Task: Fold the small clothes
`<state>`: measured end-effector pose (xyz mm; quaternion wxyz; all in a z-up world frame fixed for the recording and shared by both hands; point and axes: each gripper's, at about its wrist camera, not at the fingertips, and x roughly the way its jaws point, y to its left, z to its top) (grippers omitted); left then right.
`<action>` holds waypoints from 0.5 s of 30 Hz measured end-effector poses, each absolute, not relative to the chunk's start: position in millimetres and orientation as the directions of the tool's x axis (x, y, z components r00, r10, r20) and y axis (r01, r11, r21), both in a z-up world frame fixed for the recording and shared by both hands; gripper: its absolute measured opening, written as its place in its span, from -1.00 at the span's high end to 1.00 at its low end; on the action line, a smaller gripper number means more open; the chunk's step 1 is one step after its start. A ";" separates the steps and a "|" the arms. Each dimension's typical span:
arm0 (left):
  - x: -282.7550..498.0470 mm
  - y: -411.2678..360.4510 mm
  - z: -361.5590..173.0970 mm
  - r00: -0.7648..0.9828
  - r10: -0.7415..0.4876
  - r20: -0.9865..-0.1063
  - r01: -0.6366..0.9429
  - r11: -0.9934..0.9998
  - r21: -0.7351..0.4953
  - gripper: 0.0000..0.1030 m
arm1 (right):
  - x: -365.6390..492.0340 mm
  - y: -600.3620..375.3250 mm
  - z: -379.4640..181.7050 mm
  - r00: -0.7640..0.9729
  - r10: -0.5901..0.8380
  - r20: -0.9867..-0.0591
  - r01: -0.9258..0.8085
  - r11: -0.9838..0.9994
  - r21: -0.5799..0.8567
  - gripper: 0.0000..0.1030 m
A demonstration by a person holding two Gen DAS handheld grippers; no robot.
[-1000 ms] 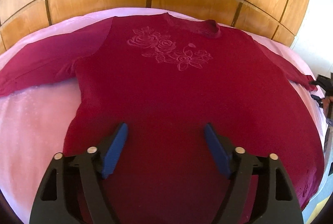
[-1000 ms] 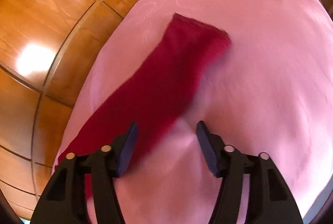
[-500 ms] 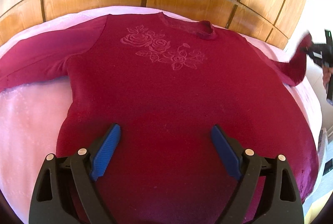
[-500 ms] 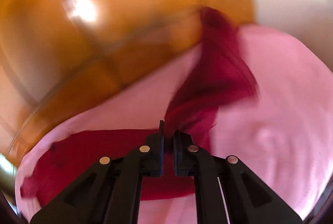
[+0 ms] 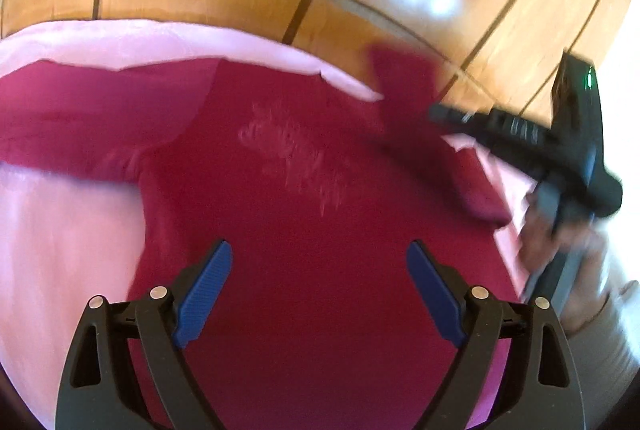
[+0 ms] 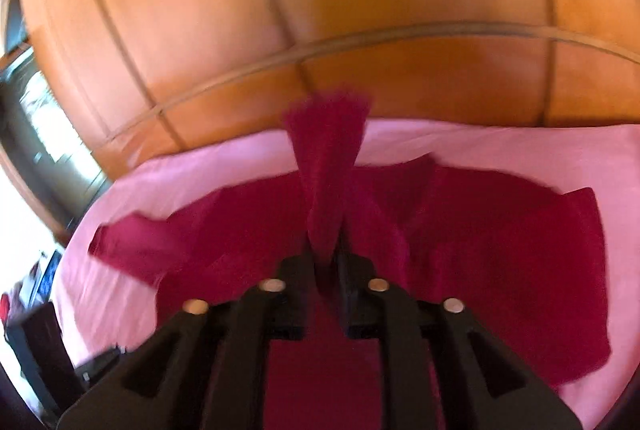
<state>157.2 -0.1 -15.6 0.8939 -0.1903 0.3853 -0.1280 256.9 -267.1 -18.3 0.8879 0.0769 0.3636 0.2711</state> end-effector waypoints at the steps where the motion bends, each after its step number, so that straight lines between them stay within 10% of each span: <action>1: 160.4 0.3 -12.7 0.674 -0.378 -0.634 0.085 0.893 -0.442 -0.71 | 251.9 -267.3 -18.1 0.591 0.546 -0.595 -0.427 0.837 0.343 -0.19; 10: 225.8 -6.0 -17.9 0.656 -0.371 -0.657 0.063 0.895 -0.441 -0.69 | 185.8 -377.2 -26.0 0.643 0.471 -0.603 -0.255 0.875 0.411 -0.42; 15: 269.9 -19.4 -41.2 0.574 -0.430 -0.697 0.055 0.869 -0.491 0.14 | 166.2 -445.5 -39.9 0.668 0.358 -0.652 -0.077 0.905 0.419 -0.47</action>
